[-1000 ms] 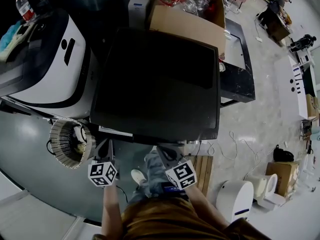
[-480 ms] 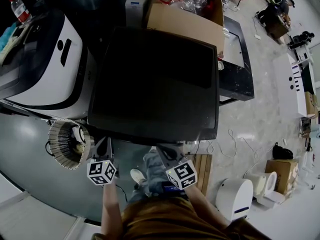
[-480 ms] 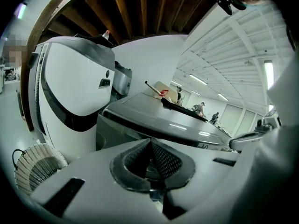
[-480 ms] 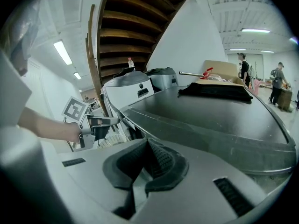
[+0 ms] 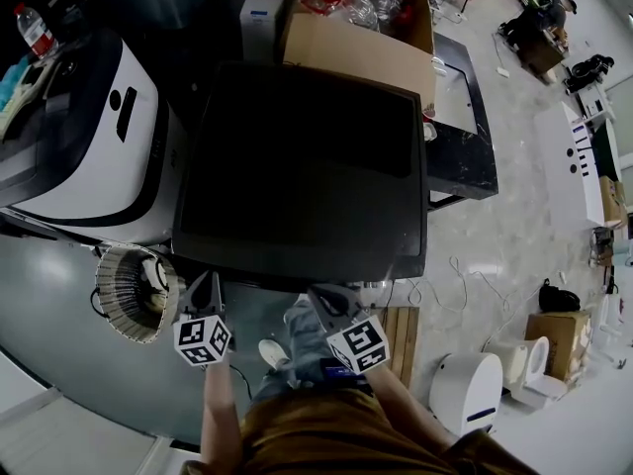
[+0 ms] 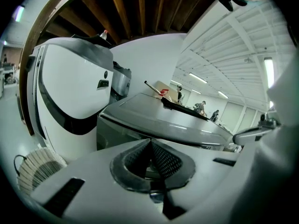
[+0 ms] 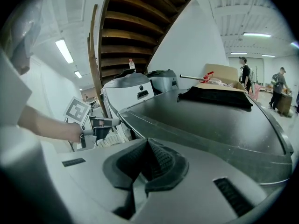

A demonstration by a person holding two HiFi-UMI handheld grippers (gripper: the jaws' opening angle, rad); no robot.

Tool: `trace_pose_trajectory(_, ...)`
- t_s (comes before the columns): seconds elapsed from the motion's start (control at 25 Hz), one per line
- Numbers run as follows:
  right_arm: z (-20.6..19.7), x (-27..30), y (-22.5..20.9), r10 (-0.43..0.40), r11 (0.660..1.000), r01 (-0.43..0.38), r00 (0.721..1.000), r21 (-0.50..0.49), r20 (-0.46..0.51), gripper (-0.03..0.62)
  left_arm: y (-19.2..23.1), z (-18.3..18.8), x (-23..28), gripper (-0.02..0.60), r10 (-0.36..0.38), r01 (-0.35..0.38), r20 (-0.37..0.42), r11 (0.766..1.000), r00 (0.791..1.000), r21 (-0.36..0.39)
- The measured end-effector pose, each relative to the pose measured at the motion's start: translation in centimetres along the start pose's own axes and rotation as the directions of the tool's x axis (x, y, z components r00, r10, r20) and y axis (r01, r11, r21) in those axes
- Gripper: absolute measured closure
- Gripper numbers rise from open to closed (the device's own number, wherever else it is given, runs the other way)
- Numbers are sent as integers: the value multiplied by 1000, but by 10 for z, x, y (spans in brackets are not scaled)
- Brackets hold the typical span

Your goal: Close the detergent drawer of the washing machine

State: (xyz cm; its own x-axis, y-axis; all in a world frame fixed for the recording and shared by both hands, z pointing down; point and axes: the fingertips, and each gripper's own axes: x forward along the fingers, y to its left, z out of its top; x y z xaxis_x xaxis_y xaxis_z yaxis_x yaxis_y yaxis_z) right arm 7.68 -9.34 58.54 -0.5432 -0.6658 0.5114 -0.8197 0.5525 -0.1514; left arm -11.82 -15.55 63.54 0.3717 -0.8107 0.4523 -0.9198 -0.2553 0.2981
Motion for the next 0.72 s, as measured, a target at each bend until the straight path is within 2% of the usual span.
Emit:
trace_pose_trajectory(0.12, 3, -1, 3, -4, 1000, 4, 1000, -24, 2, 582, 0, 1, 1, 557, 34, -33, -6, 996, 999, 86)
trace_pose_trajectory(0.32, 7, -6, 5, -29, 999, 30, 999, -42, 19, 582, -3, 7, -3, 557, 24, -24, -1, 996, 1000, 84)
trace_pose_trajectory(0.72, 22, -26, 18, -75, 993, 81, 994, -80, 74, 582, -24, 43, -31, 557, -50, 41, 85, 994, 995, 101)
